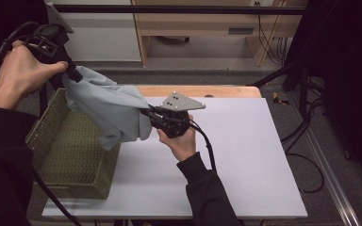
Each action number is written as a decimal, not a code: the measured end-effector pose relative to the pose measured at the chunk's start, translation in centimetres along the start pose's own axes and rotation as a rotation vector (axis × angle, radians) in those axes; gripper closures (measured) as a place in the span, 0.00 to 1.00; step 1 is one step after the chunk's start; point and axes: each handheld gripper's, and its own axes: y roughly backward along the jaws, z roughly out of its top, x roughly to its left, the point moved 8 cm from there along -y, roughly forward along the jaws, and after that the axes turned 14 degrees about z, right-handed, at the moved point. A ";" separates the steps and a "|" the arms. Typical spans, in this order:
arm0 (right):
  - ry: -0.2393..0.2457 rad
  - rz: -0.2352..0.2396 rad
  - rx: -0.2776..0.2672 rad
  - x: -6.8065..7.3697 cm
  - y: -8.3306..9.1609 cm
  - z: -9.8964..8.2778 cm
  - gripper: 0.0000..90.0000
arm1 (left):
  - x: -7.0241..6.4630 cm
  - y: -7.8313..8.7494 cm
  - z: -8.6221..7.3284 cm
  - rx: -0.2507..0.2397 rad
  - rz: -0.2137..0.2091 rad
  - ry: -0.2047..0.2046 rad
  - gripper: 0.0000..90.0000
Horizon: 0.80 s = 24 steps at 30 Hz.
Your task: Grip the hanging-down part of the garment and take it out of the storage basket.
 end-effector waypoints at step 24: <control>-0.041 0.044 0.115 1.3 -0.4 -5.2 0.51 | -1.1 -0.9 -0.1 0.011 0.008 -0.025 0.88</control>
